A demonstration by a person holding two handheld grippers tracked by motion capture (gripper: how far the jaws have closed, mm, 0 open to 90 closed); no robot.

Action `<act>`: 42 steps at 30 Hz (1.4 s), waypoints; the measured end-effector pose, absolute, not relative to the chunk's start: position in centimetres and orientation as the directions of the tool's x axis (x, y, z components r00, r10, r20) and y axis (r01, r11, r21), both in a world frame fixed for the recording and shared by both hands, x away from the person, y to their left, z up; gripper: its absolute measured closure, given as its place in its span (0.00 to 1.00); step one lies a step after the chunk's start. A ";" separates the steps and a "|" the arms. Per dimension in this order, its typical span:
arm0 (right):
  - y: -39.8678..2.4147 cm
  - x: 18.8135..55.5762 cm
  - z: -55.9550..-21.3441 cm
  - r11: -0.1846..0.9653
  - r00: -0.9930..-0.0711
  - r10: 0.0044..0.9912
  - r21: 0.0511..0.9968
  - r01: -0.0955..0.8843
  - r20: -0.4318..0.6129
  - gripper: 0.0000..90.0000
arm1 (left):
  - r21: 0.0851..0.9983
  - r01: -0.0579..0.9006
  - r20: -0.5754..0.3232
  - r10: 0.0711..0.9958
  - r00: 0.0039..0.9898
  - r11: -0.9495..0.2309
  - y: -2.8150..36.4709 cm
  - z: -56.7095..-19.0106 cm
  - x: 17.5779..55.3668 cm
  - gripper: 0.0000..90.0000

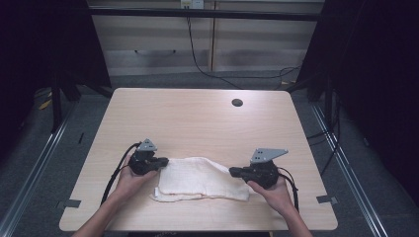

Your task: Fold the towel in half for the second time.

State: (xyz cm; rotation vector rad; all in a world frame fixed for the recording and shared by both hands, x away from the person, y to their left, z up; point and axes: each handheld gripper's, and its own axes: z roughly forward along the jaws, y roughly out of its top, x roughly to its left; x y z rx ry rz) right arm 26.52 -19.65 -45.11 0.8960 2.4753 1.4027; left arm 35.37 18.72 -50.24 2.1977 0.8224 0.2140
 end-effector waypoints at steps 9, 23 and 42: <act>-19.2 24.4 -46.4 0.423 -0.824 0.538 0.789 0.446 0.177 0.99 | 0.714 0.477 -0.061 0.633 0.772 -0.513 18.5 -50.2 35.0 0.96; -19.0 23.1 -48.4 0.488 -0.834 0.508 0.726 0.485 0.215 0.99 | 0.711 0.474 -0.059 0.628 0.776 -0.519 18.4 -50.1 35.1 0.96; -18.3 26.8 -49.9 0.498 -0.808 0.540 0.683 0.534 0.238 0.99 | 0.806 0.453 -0.131 0.632 0.764 -0.381 19.3 -47.3 35.2 0.95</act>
